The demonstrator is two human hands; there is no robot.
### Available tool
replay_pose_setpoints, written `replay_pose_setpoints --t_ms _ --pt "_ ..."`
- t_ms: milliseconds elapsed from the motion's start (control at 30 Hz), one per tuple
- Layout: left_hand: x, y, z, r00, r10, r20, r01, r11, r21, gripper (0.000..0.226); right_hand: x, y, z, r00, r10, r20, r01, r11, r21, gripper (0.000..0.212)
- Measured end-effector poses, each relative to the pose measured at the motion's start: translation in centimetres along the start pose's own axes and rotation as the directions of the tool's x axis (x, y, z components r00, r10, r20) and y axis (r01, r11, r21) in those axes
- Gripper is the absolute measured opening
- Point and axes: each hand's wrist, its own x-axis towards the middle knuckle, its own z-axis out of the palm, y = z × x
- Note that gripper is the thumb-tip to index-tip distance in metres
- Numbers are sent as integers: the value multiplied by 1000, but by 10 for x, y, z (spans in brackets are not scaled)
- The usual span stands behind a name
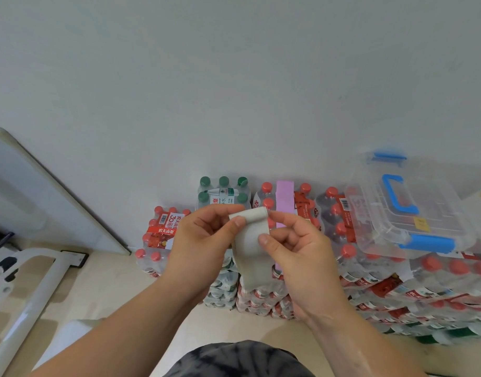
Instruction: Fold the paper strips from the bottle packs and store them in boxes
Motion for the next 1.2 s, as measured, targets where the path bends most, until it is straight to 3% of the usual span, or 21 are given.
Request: replay_pose_setpoints --t_ms 300,600,833,1000,1100,1200 --pt "-1 7 2 998 -22 66 28 996 -89 15 9 -1 -6 998 33 53 -33 999 -4 35" --pt "-2 5 7 997 -48 58 54 993 -106 17 10 -3 -5 998 -27 53 32 994 -100 33" --pt "6 5 3 996 -84 -4 83 989 -125 14 8 1 -8 999 -29 45 32 998 -59 5" --pt "8 4 5 997 -73 -40 69 994 -83 11 9 0 -11 997 -60 45 64 995 -74 9" --pt "9 3 6 996 -72 -50 69 995 -76 11 12 -2 -12 996 -82 44 86 991 -103 22" --pt "9 4 7 997 -73 -39 69 994 -86 13 15 -3 -12 996 -77 36 81 986 -148 18"
